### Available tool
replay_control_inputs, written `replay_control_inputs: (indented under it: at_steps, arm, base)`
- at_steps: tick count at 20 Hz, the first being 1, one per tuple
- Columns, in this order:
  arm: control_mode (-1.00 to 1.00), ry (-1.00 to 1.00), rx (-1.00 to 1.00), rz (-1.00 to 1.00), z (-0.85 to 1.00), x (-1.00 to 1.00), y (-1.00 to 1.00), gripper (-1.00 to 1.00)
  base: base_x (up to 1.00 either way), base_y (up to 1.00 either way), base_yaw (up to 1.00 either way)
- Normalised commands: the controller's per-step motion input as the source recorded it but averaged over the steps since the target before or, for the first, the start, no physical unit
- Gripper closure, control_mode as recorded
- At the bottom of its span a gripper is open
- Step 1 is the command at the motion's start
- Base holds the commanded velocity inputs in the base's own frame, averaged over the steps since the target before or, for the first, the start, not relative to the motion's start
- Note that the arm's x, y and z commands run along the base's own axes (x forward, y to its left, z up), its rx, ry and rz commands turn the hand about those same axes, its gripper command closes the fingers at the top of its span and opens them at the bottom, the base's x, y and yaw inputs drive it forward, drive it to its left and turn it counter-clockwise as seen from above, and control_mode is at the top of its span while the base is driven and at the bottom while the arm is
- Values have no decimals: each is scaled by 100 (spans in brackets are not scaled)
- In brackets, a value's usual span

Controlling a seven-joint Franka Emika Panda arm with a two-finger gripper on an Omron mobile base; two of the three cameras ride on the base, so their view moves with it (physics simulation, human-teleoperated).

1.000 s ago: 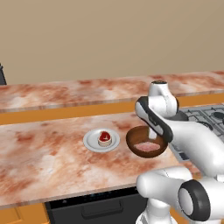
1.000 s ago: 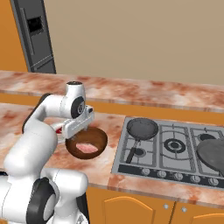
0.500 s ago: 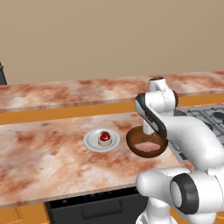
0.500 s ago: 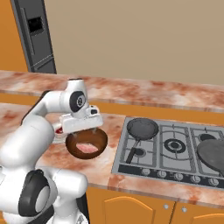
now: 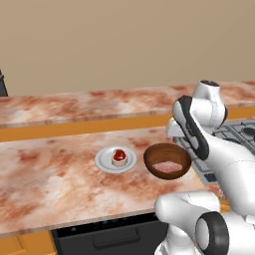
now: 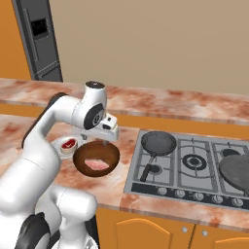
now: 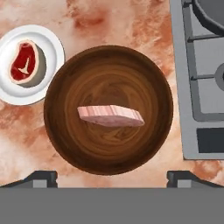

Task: Place one of the steaks on the plate and the other in the bowl. Then place the bowl in the fridge.

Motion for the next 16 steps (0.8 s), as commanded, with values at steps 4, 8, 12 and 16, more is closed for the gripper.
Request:
replay_control_inputs:
  at_steps: [4, 8, 12, 16]
  arm:
    - [-100, -12, -26, -26, 13, -18, 25, -100]
    - [-100, 13, -18, -10, 4, -8, 23, -100]
    - [-100, 8, 1, 3, -10, -29, 0, -100]
    - [-100, 0, 0, 6, -12, -45, -1, -100]
  base:
    - [0, 0, 0]
    - [0, 0, 0]
    - [0, 0, 0]
    - [0, 0, 0]
